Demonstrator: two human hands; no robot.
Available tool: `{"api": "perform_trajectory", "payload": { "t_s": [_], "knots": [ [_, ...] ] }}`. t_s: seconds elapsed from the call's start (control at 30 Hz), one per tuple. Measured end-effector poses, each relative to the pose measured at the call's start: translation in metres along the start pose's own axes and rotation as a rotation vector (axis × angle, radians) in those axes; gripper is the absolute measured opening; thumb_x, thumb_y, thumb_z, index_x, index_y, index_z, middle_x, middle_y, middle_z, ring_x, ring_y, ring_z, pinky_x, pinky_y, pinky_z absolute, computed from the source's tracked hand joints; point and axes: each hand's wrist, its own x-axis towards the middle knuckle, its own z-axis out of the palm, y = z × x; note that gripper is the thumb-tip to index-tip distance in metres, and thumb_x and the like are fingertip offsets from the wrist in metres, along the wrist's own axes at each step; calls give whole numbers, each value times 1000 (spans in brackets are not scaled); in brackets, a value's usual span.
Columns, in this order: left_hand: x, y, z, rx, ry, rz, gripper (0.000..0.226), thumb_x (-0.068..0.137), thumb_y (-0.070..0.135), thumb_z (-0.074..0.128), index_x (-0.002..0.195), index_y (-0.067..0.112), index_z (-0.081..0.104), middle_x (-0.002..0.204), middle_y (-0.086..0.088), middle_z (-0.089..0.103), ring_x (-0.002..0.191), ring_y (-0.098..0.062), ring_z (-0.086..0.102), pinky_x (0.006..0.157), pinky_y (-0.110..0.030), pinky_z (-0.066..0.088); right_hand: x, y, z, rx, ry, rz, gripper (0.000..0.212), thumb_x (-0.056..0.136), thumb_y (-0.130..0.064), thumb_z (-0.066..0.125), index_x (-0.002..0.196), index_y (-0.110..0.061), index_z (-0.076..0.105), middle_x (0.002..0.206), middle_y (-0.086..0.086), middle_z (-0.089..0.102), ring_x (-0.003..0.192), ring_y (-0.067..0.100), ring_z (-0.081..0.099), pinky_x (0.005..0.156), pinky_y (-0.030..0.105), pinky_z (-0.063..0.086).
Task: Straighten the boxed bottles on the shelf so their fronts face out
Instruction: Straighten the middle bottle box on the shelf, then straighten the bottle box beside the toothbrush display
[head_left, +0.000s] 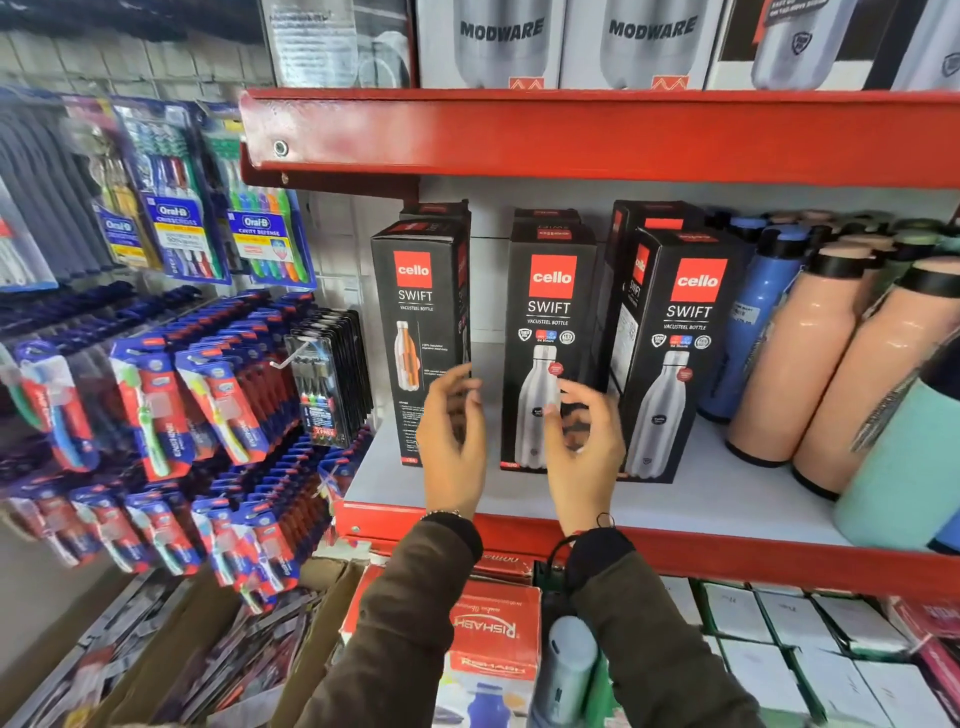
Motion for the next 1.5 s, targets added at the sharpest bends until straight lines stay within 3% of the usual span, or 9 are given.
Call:
{"api": "perform_trajectory", "payload": {
  "t_s": [0.23, 0.37, 0.47, 0.6, 0.77, 1.0, 1.17, 1.33, 1.5],
  "knots": [
    [35, -18, -49, 183, 131, -106, 47, 102, 13, 49, 149, 12, 41, 146, -10, 44, 137, -28, 42, 117, -49, 34, -20, -16, 50, 87, -255, 92, 37, 96, -12, 62, 133, -15, 59, 130, 6, 59, 116, 9, 60, 87, 9, 50],
    [48, -27, -67, 114, -72, -262, 48, 106, 16, 45, 153, 12, 36, 156, -2, 41, 143, -8, 42, 122, -28, 30, -26, -12, 75, -14, -434, 217, 47, 101, -20, 53, 147, -14, 44, 151, 7, 47, 139, 20, 46, 112, 30, 42],
    [51, -31, -71, 78, -161, -354, 40, 108, 25, 39, 147, 18, 48, 136, 11, 54, 109, 29, 51, 97, 3, 35, -28, -12, 88, -79, -467, 239, 50, 101, -23, 53, 148, -13, 40, 149, 9, 50, 138, 22, 48, 117, 40, 36],
    [52, -31, -74, -5, -162, -413, 41, 108, 36, 34, 143, 28, 55, 142, 5, 62, 132, -10, 56, 118, -40, 40, -33, -15, 96, -45, -427, 246, 58, 94, -22, 64, 147, -18, 40, 141, 3, 56, 132, 16, 52, 112, 41, 43],
    [52, -30, -80, -104, -112, -343, 38, 108, 33, 38, 133, 21, 64, 137, 1, 65, 132, -19, 59, 114, -53, 43, -30, -19, 102, -73, -344, 222, 69, 75, -41, 81, 134, -26, 48, 122, -8, 68, 111, 3, 64, 99, 30, 54],
    [58, -32, -91, -174, -44, -307, 36, 107, 28, 45, 118, 12, 74, 121, -5, 74, 106, -22, 68, 99, -57, 54, -25, -27, 109, -115, -237, 234, 71, 55, -63, 84, 115, -41, 52, 102, -21, 71, 96, -6, 66, 83, 20, 55],
    [73, -48, -96, -106, -65, -302, 30, 105, 27, 49, 127, 21, 69, 132, 0, 68, 127, -16, 61, 112, -40, 46, -23, -26, 107, -84, -278, 212, 66, 59, -51, 85, 116, -38, 54, 100, -23, 71, 93, -10, 66, 77, 3, 48],
    [88, -50, -102, -49, -335, -510, 33, 100, 45, 41, 97, 60, 70, 110, 28, 71, 124, -6, 60, 118, -41, 38, -18, -24, 103, -47, -395, 168, 67, 68, -44, 82, 127, -38, 50, 116, -16, 68, 108, -1, 64, 97, 24, 53],
    [87, -59, -107, -132, -370, -471, 40, 102, 44, 42, 137, 33, 60, 141, 4, 64, 135, -22, 56, 114, -49, 43, -16, -18, 101, -102, -546, 209, 103, 80, -44, 76, 158, -25, 10, 151, -5, 48, 137, 6, 45, 116, 21, 34]
  ]
}}
